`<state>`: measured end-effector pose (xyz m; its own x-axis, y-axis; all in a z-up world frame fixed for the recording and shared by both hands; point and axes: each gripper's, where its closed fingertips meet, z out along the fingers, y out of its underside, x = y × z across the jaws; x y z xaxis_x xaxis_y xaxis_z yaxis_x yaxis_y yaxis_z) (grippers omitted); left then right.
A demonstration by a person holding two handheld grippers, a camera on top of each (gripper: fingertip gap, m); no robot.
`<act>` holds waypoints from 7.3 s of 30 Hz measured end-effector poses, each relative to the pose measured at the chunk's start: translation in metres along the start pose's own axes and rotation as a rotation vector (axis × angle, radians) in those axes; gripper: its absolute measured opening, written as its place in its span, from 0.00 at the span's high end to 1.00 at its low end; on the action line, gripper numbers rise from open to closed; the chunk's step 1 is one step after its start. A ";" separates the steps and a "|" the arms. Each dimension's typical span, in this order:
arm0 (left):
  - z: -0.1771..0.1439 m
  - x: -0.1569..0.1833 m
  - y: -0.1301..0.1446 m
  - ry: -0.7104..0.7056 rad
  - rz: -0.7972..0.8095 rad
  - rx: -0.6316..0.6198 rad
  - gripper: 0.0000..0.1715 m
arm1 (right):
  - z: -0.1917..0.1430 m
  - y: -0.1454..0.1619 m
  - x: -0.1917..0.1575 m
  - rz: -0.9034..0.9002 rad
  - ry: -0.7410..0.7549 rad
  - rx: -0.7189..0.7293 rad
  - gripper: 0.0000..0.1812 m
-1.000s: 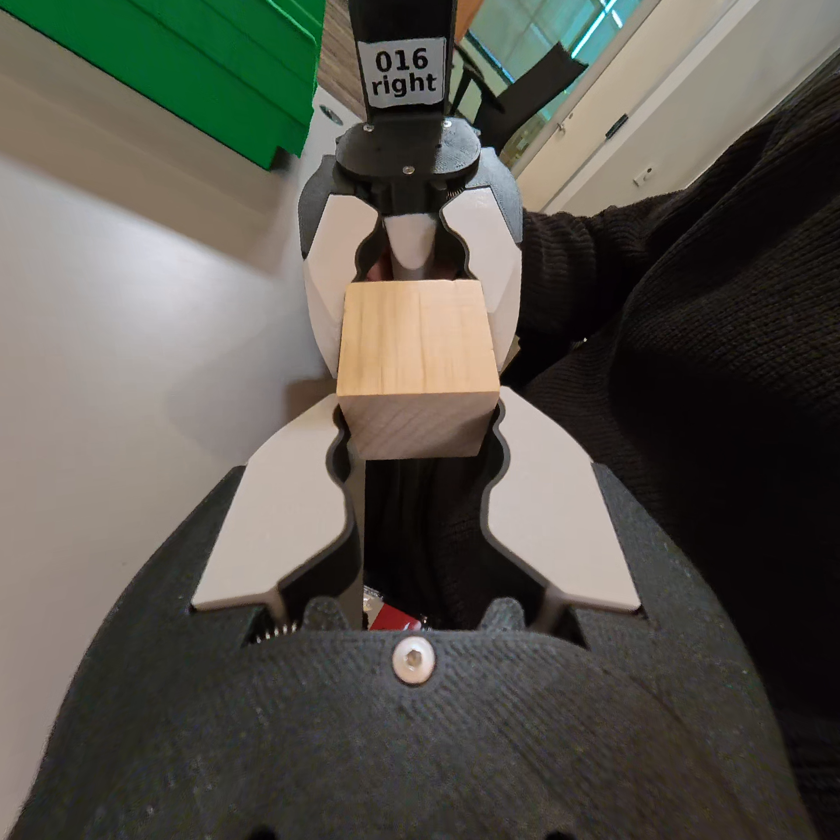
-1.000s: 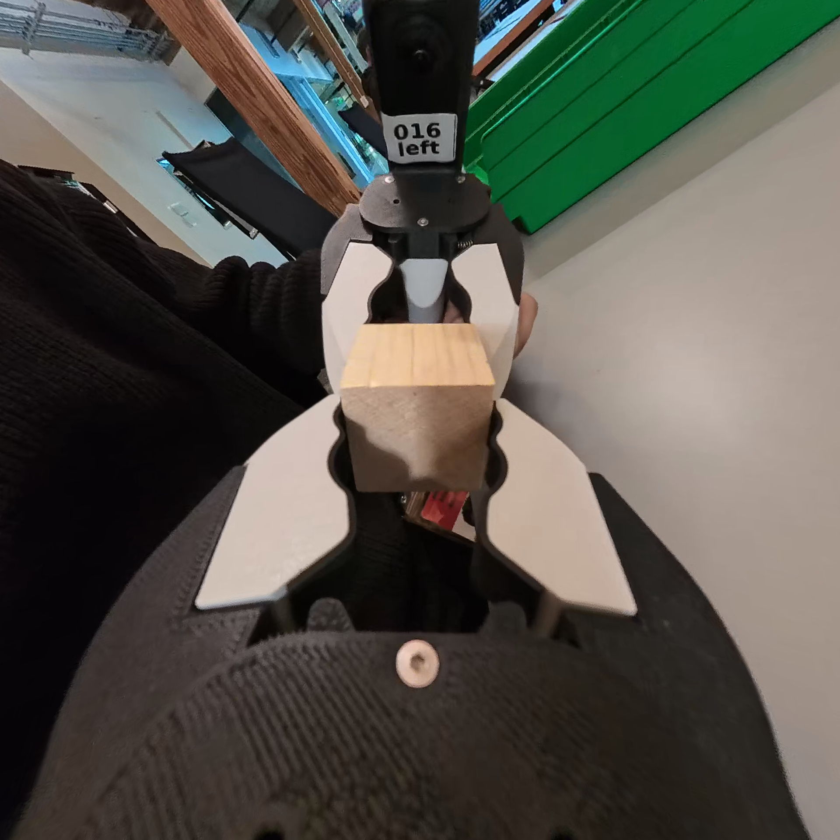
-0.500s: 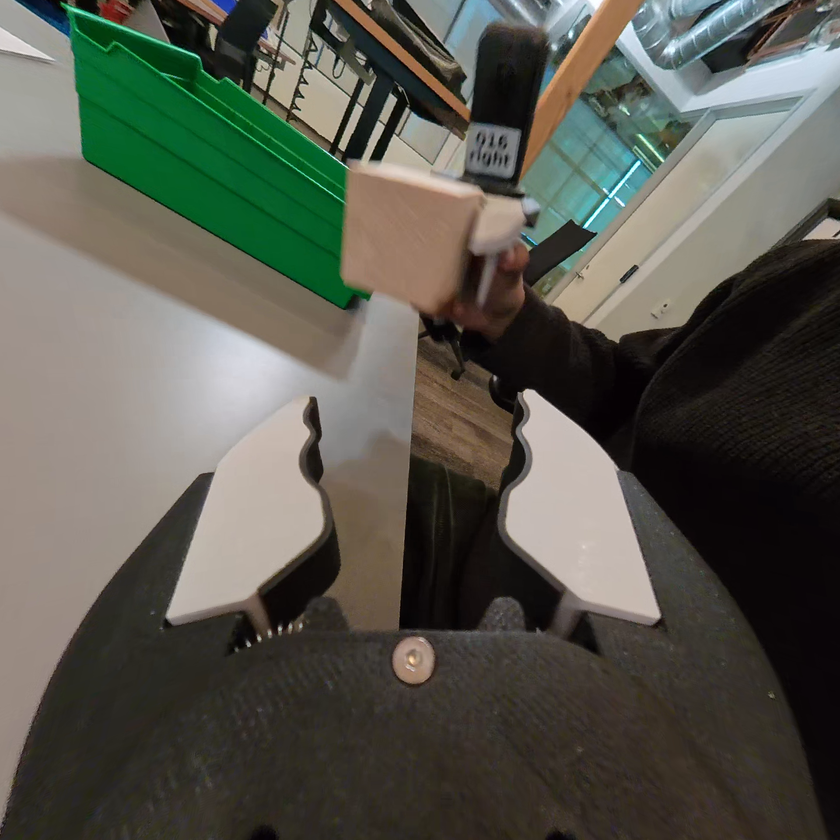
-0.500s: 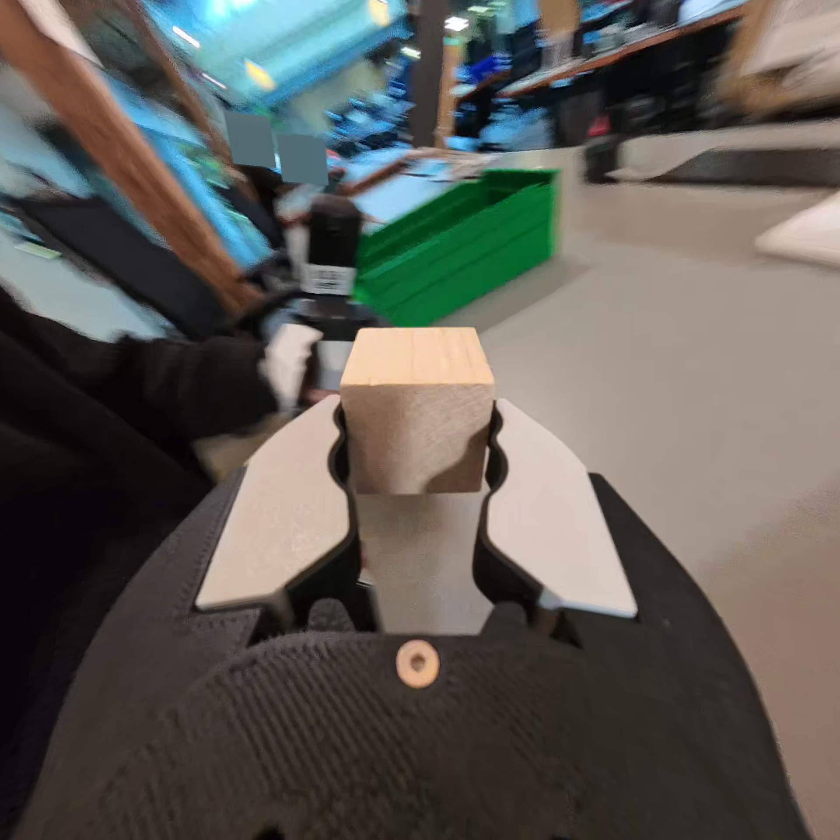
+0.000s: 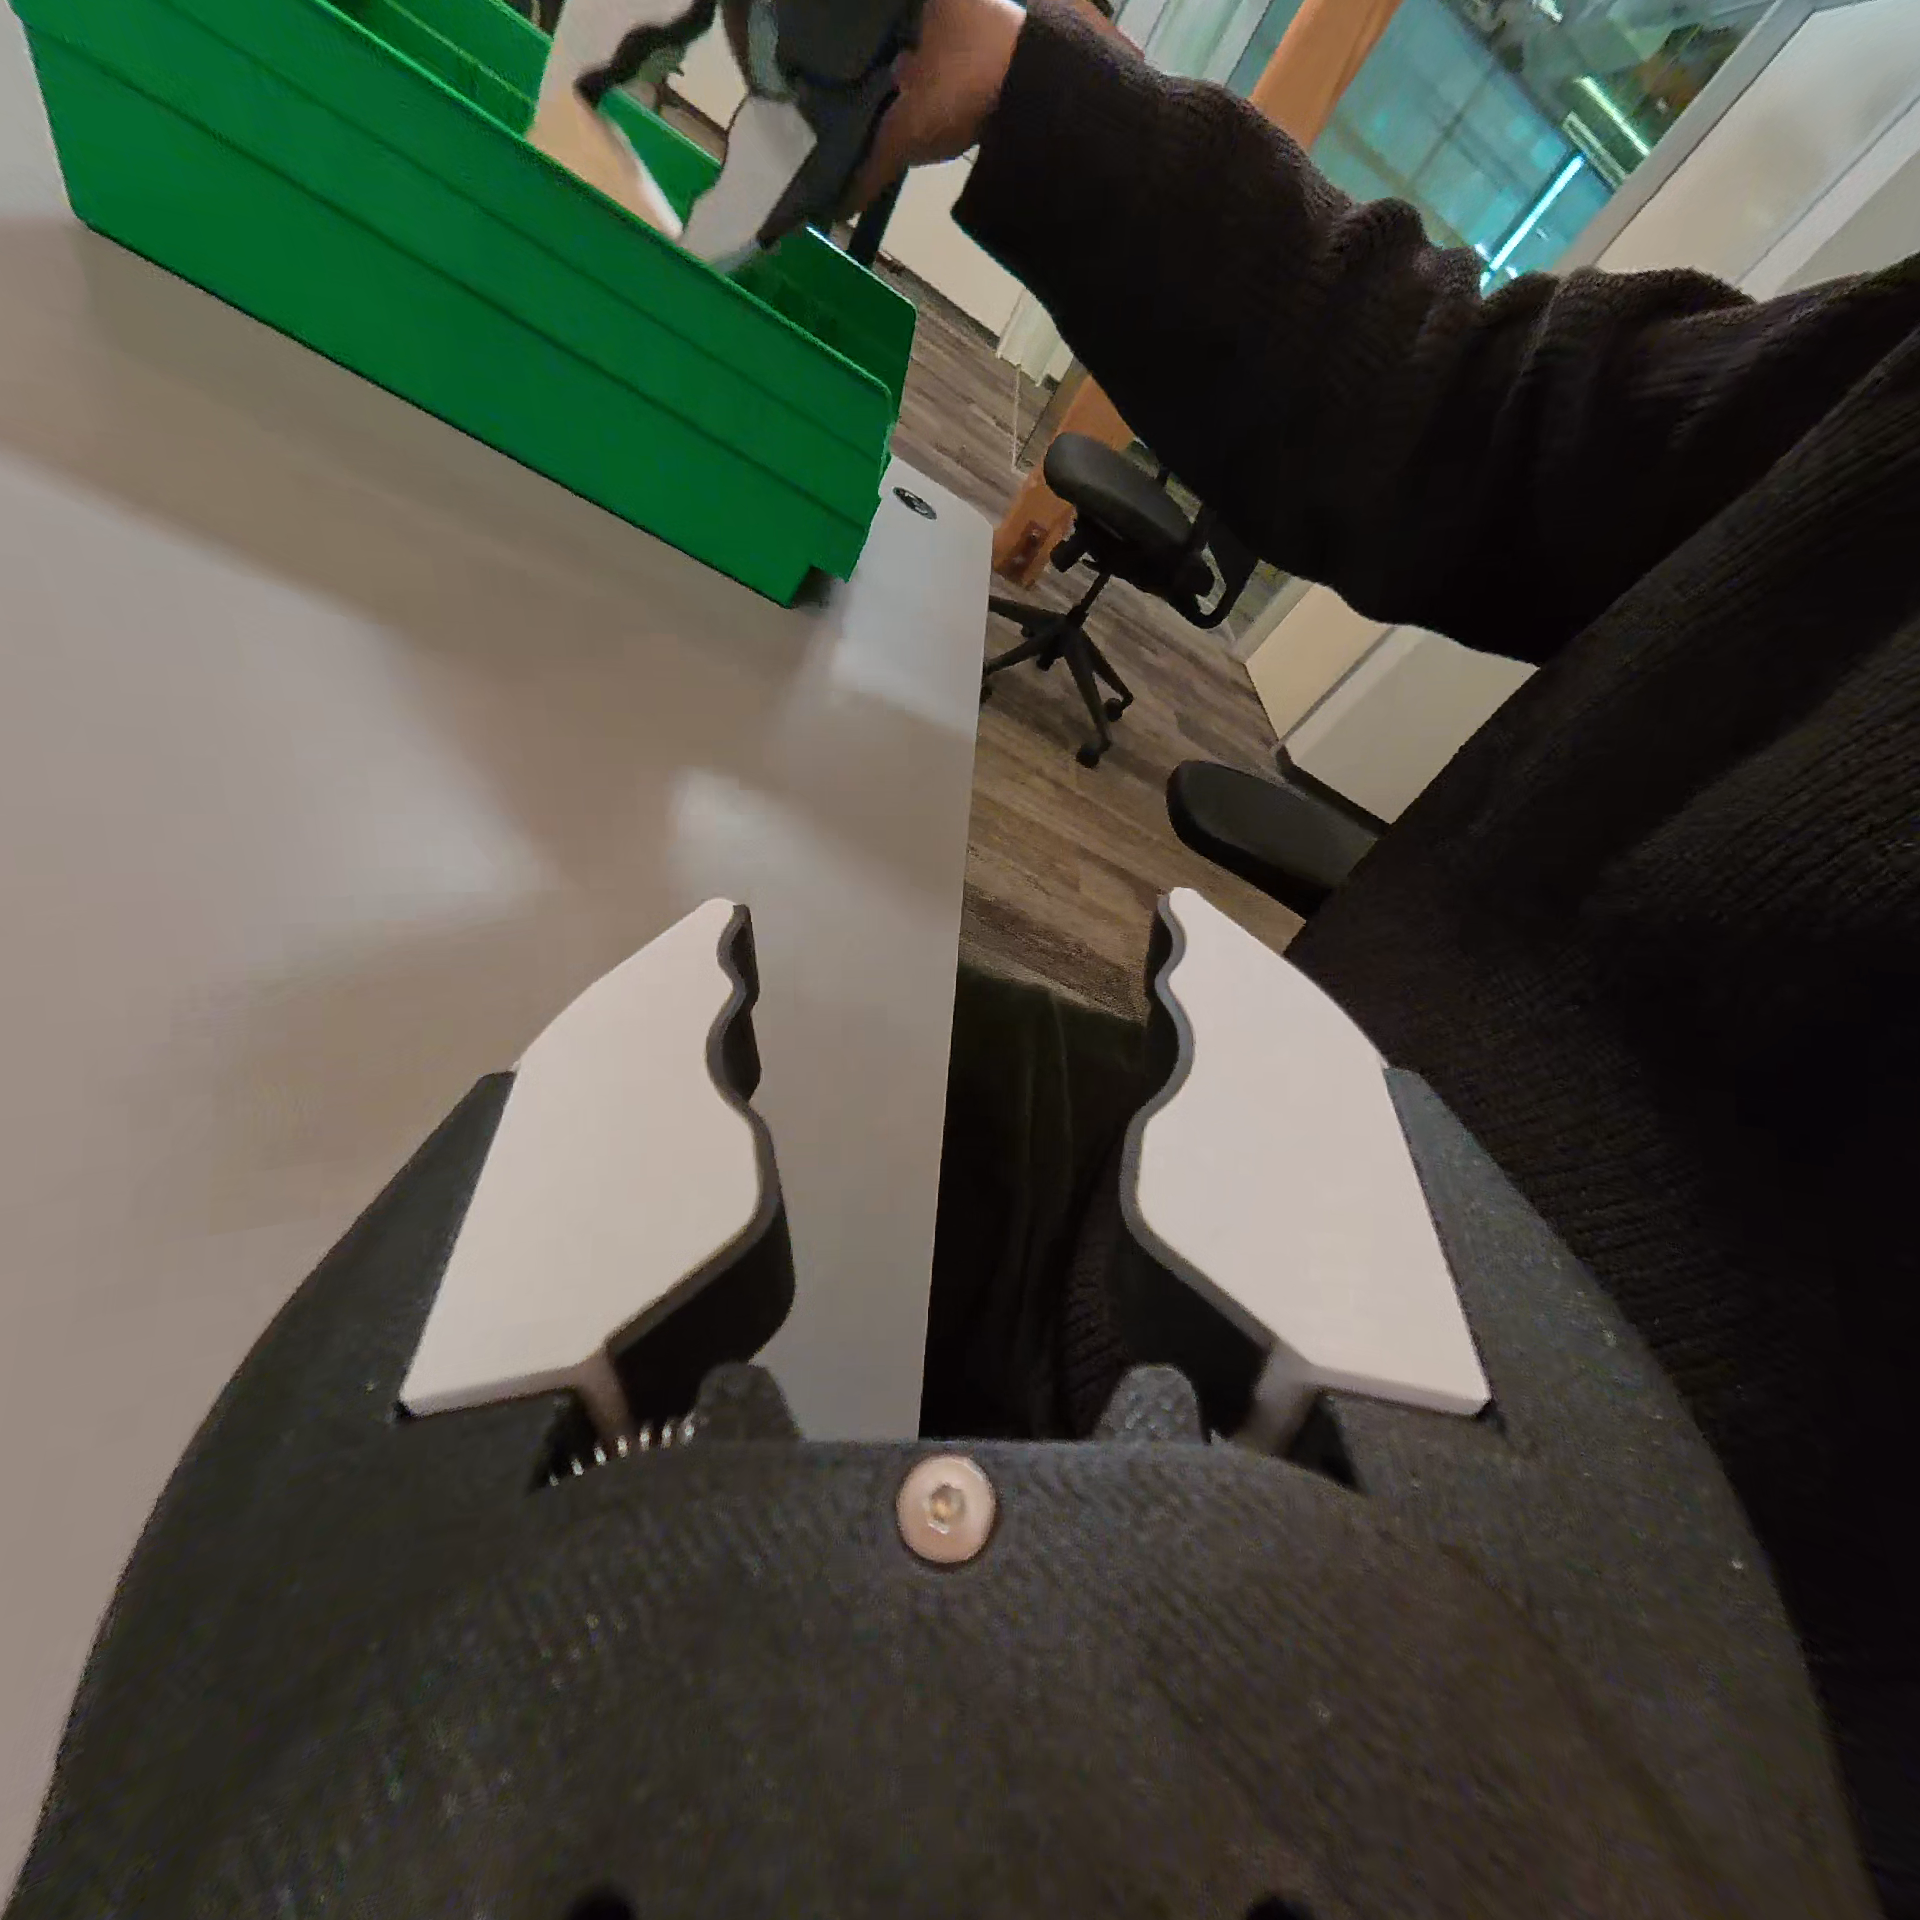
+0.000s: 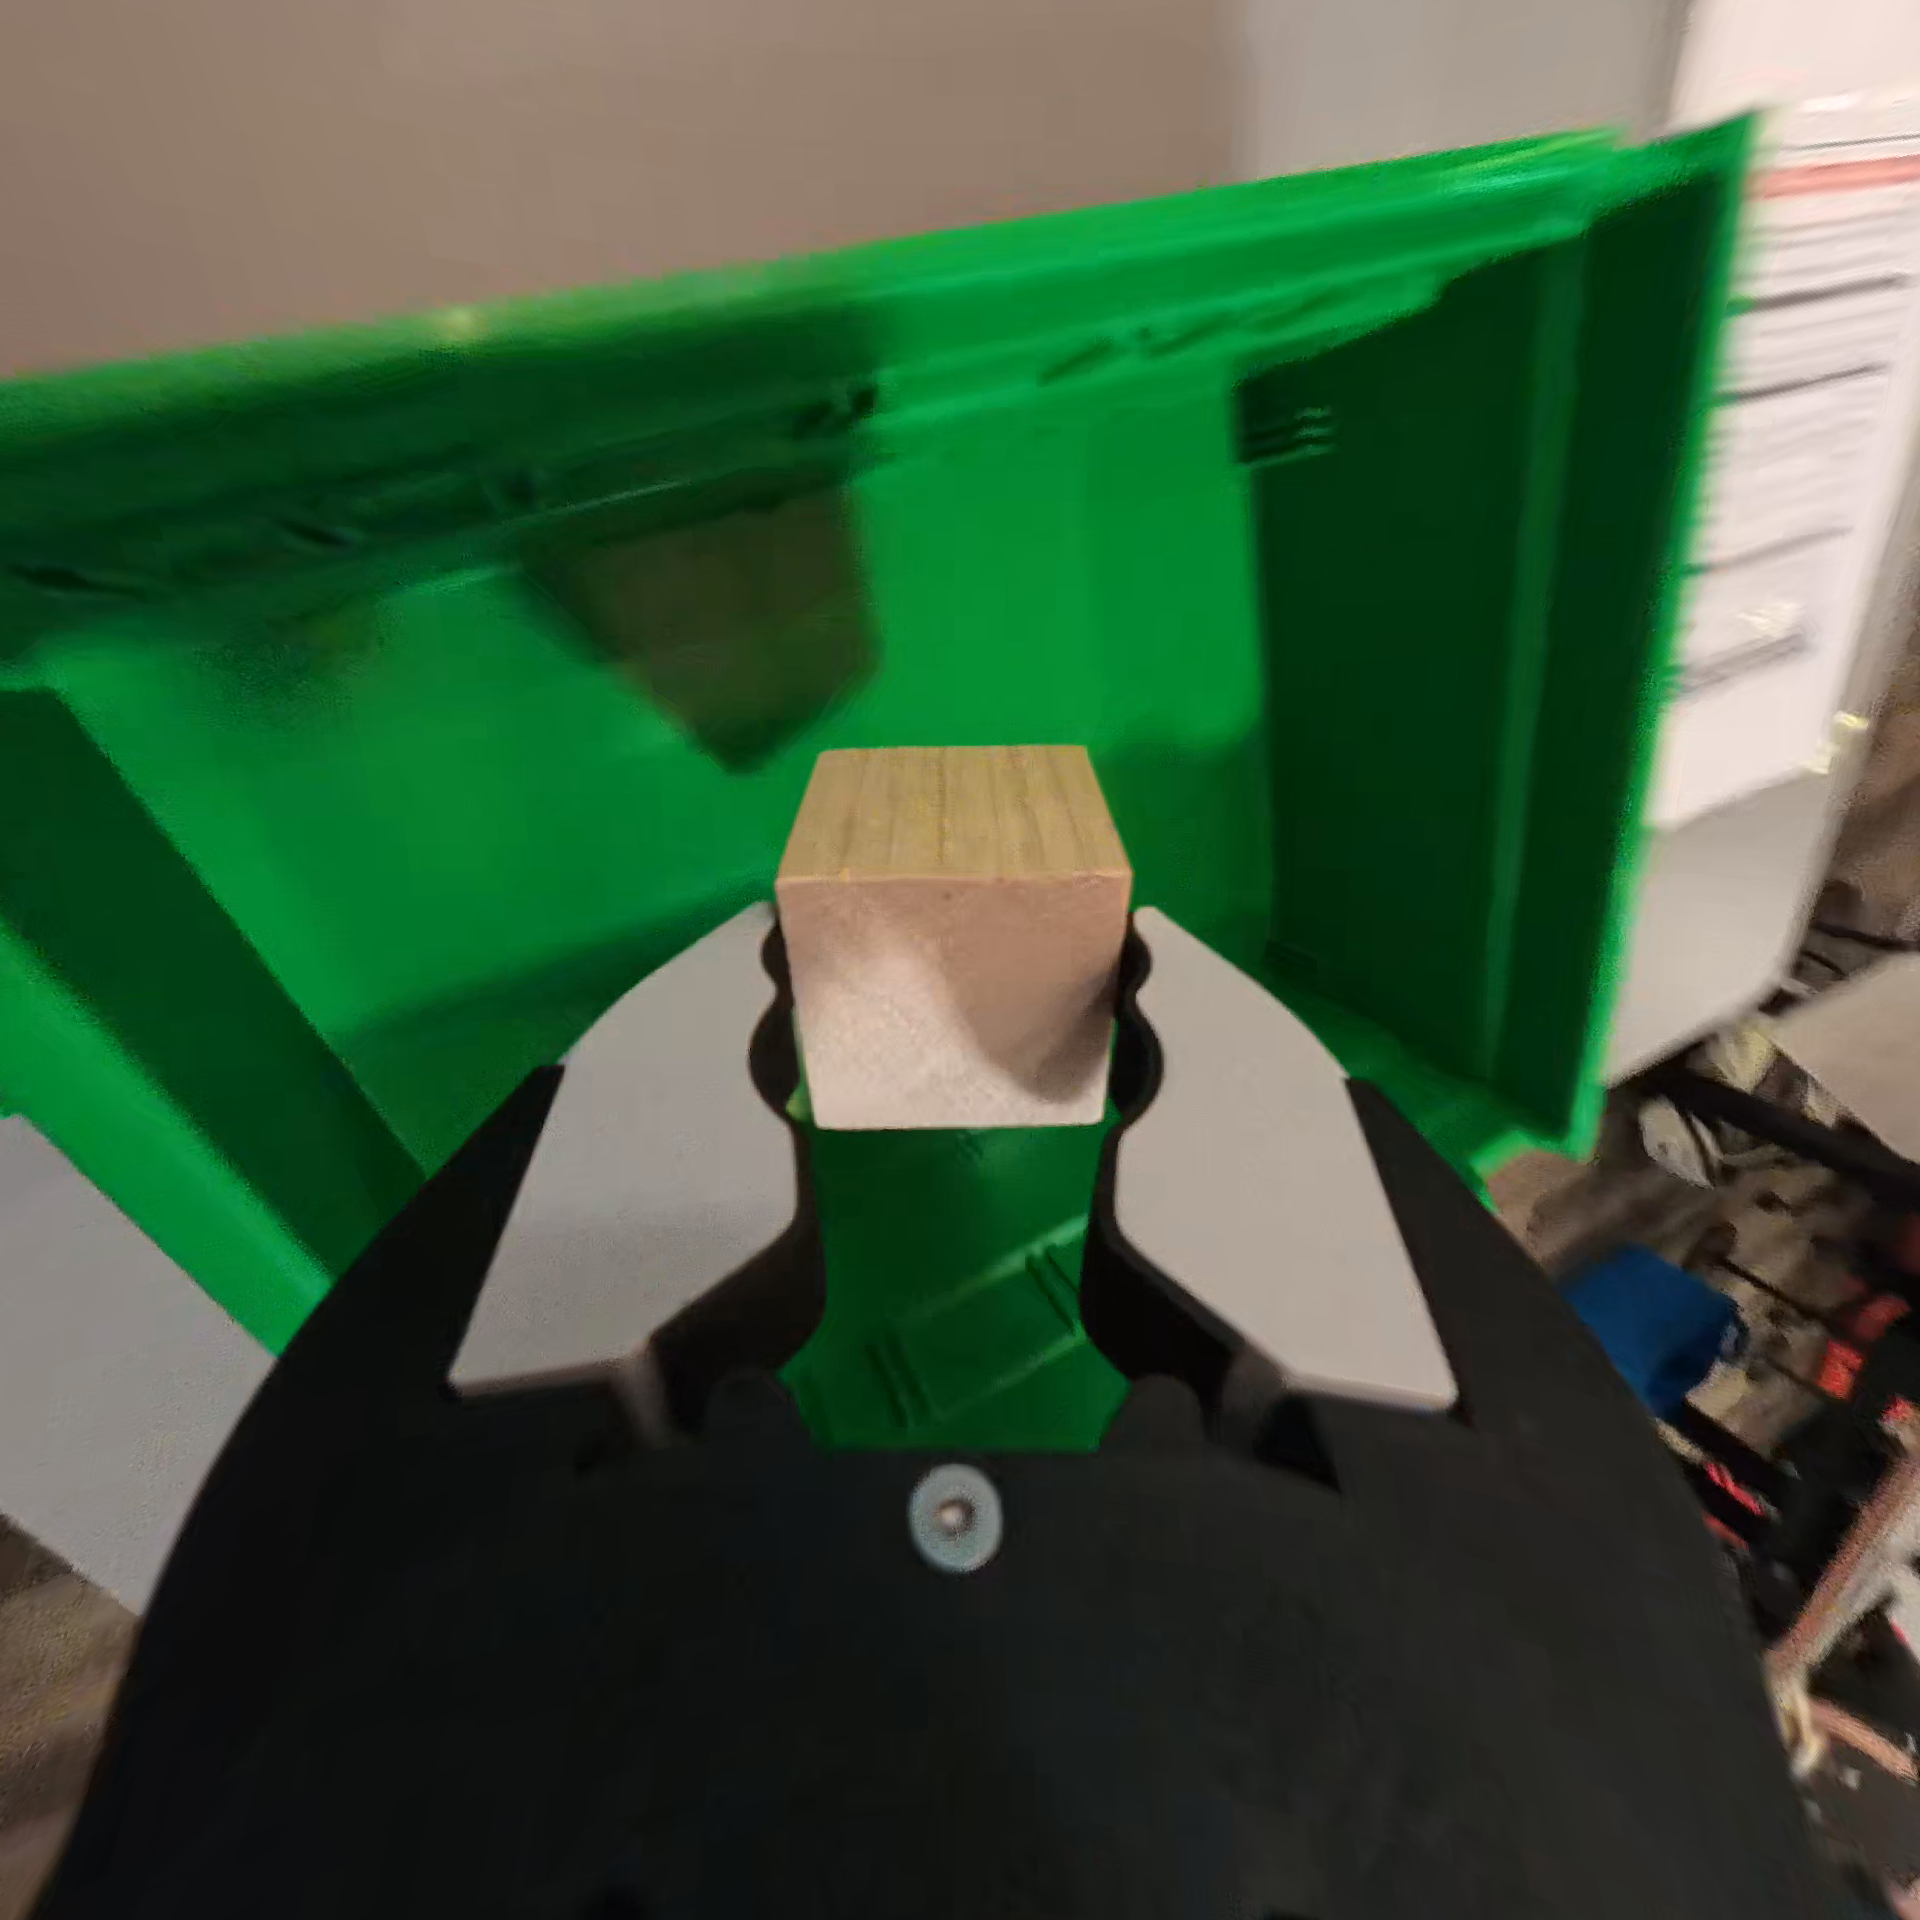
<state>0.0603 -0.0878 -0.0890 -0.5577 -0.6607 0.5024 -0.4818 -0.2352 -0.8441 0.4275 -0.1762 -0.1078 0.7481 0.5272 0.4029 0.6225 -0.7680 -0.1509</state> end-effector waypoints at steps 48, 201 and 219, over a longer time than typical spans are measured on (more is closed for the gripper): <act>0.013 -0.021 0.006 -0.143 -0.011 -0.012 0.62 | 0.024 -0.041 -0.018 -0.160 -0.268 -0.079 0.64; -0.017 -0.005 -0.029 -0.092 -0.164 0.325 0.74 | -0.083 -0.316 -0.193 0.918 -0.799 1.339 0.76; -0.016 -0.005 -0.028 -0.058 -0.209 0.323 0.74 | -0.085 -0.315 -0.192 0.906 -0.774 1.332 0.77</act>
<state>0.0658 -0.0666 -0.0648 -0.4265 -0.6116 0.6664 -0.3384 -0.5754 -0.7446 0.0680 -0.0659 -0.0611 0.6107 0.4844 -0.6264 -0.5496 -0.3103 -0.7757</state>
